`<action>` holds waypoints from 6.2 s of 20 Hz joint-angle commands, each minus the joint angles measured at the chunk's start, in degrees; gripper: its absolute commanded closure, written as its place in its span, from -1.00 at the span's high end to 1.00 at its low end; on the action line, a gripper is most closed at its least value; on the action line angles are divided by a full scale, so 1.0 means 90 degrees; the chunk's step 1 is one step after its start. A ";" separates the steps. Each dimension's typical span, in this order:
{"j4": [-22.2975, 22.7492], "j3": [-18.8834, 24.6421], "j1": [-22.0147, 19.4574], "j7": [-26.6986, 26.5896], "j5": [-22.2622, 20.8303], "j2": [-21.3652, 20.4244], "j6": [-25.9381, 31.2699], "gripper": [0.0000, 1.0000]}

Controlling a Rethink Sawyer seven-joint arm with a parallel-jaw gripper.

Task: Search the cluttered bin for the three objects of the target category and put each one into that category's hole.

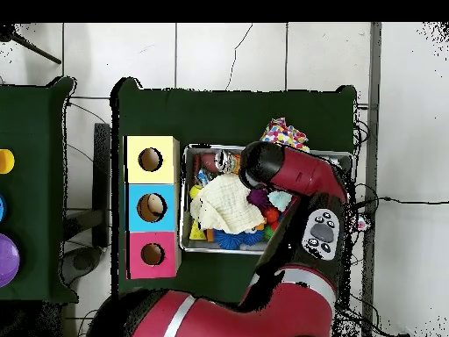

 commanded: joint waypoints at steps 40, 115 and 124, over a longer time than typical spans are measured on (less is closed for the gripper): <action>0.2669 0.0785 0.0883 0.1510 0.0296 -0.1805 0.1833 -1.00; 0.3497 0.0460 0.2844 0.3314 0.2715 -0.1099 0.1813 -1.00; 0.3488 0.0455 0.2786 0.3354 0.2698 -0.1048 0.1981 1.00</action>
